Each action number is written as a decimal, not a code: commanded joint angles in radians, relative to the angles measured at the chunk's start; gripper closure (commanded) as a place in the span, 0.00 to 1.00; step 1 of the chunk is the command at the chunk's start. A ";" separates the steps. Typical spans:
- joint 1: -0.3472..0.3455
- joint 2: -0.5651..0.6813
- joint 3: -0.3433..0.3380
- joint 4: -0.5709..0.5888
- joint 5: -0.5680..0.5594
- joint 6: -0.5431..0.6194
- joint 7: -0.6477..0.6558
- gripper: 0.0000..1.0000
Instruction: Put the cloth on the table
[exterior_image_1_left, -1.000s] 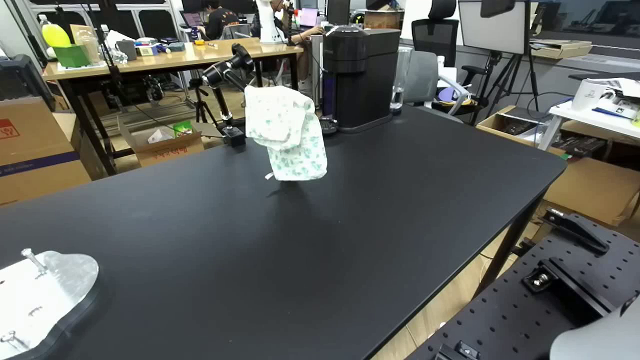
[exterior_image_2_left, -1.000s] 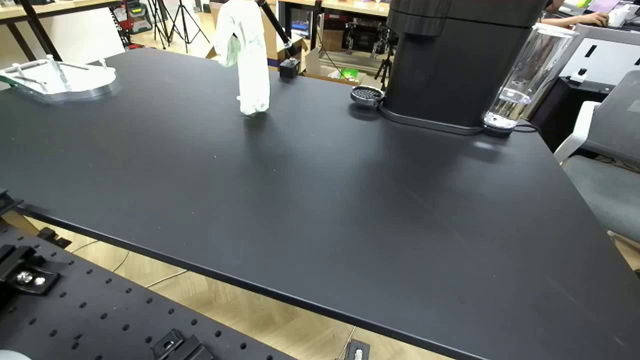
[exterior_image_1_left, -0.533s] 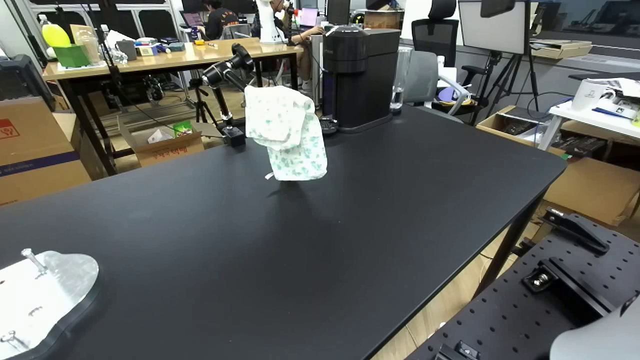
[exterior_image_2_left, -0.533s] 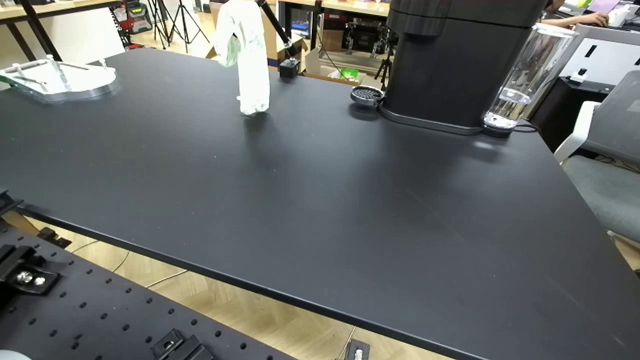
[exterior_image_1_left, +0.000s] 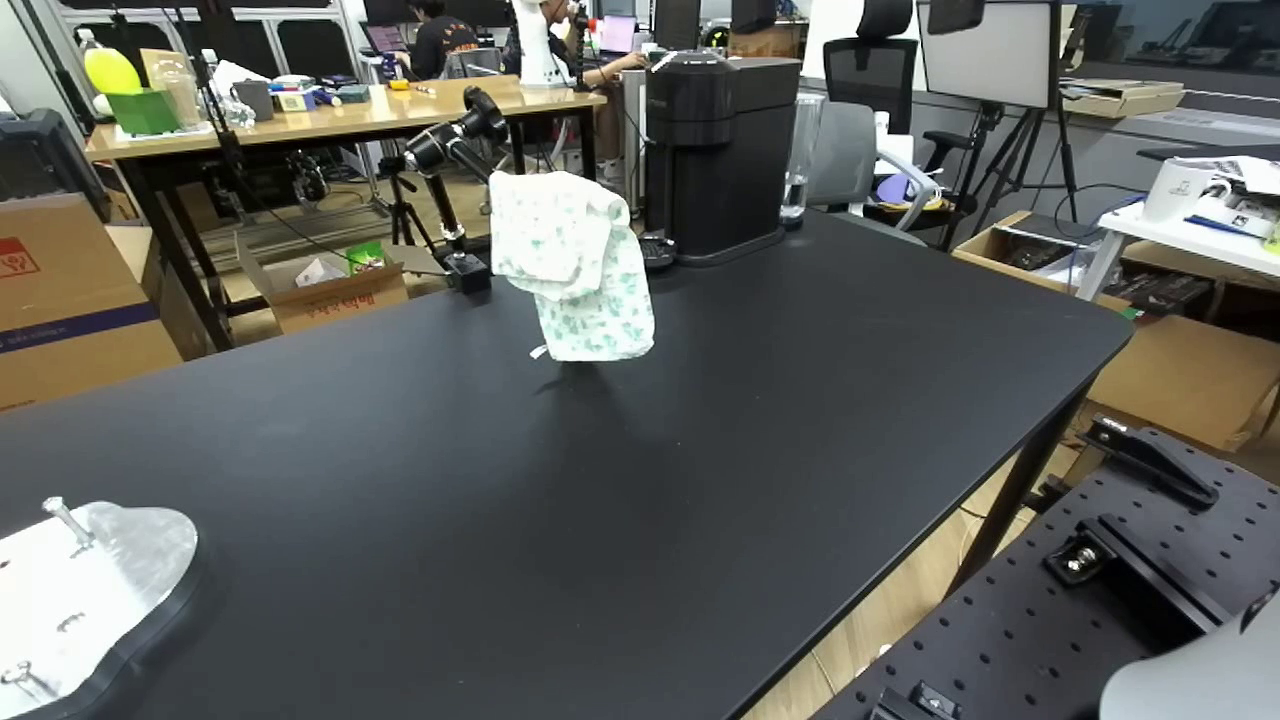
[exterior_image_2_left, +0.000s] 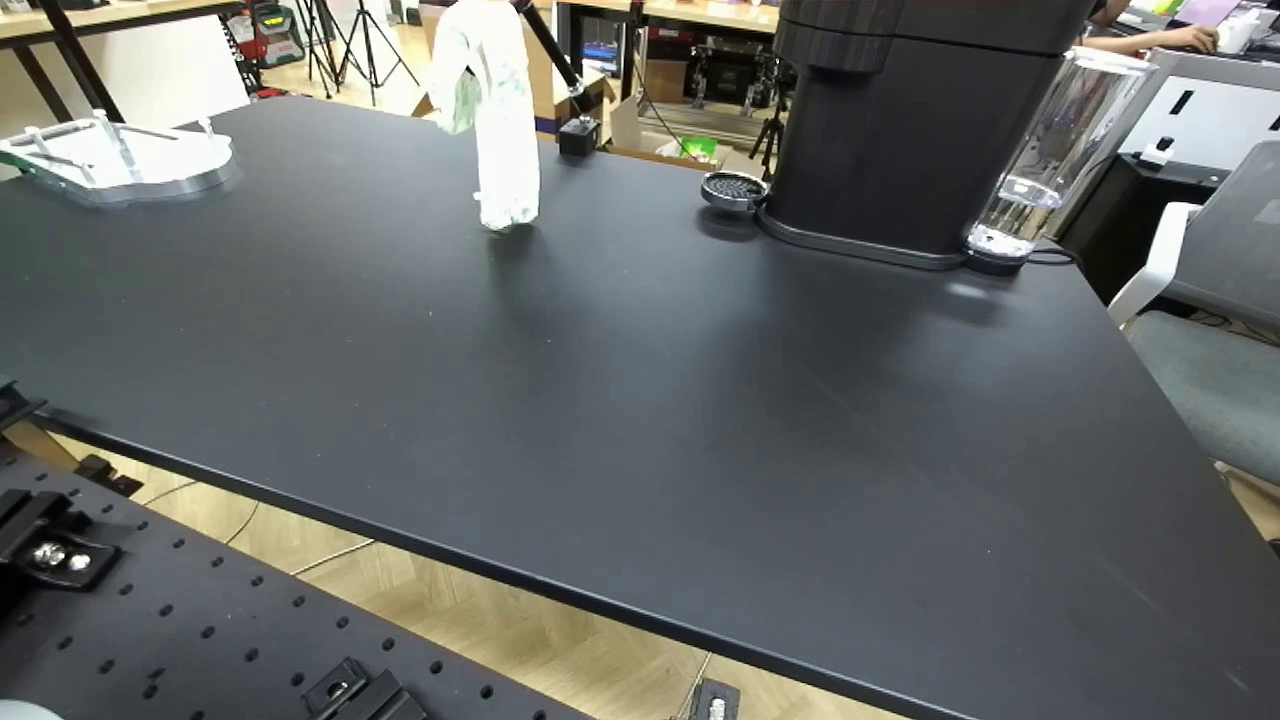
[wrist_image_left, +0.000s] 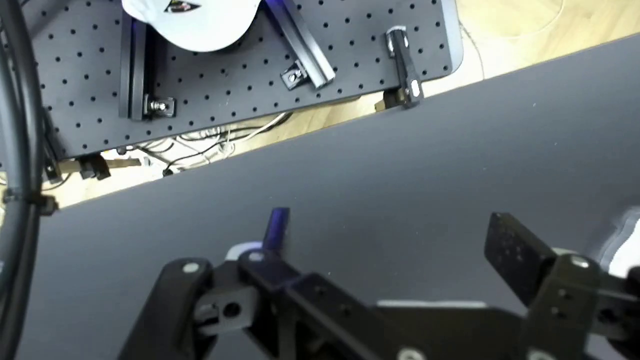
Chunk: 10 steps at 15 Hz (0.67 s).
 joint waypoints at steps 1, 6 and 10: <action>-0.041 0.085 0.005 0.046 -0.098 0.096 -0.050 0.00; -0.056 0.306 -0.013 0.149 -0.197 0.306 -0.113 0.00; -0.043 0.519 -0.050 0.311 -0.236 0.326 -0.196 0.00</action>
